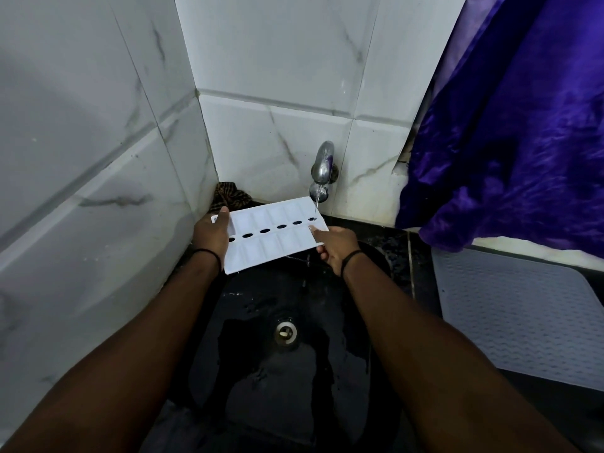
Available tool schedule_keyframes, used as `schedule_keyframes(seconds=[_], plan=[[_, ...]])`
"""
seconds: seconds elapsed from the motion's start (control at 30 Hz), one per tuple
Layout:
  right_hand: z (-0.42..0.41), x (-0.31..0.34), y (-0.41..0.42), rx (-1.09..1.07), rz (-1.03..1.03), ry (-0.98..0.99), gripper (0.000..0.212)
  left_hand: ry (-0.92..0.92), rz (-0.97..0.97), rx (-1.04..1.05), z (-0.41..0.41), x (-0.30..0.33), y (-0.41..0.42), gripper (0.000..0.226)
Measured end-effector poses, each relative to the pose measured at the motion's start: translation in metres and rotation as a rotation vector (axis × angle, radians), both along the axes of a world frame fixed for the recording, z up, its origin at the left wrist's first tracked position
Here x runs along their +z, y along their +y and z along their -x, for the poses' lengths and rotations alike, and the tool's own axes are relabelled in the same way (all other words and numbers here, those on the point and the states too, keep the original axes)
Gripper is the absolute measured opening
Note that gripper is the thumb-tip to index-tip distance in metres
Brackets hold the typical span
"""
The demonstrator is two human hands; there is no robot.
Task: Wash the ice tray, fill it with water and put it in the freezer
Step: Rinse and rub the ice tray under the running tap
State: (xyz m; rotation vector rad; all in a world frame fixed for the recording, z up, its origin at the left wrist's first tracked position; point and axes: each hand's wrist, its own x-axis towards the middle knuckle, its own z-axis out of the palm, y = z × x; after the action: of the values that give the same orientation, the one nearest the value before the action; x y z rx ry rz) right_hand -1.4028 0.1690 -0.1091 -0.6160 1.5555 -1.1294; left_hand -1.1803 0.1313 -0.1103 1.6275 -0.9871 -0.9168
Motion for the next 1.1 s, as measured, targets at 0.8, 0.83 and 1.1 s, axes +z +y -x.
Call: schedule_keyframes(seconds=[0.8,0.83,1.1], plan=[[-0.003,-0.020,0.018,0.159,-0.022,0.191,0.014,0.089,-0.028,-0.055,-0.006,0.018,0.014,0.028],[-0.003,-0.019,0.017,0.115,-0.002,0.180,0.013,0.159,-0.056,-0.058,-0.006,0.021,0.017,0.027],[-0.011,0.011,-0.005,0.013,-0.006,-0.174,0.004,0.328,-0.049,-0.036,-0.012,0.029,0.042,0.016]])
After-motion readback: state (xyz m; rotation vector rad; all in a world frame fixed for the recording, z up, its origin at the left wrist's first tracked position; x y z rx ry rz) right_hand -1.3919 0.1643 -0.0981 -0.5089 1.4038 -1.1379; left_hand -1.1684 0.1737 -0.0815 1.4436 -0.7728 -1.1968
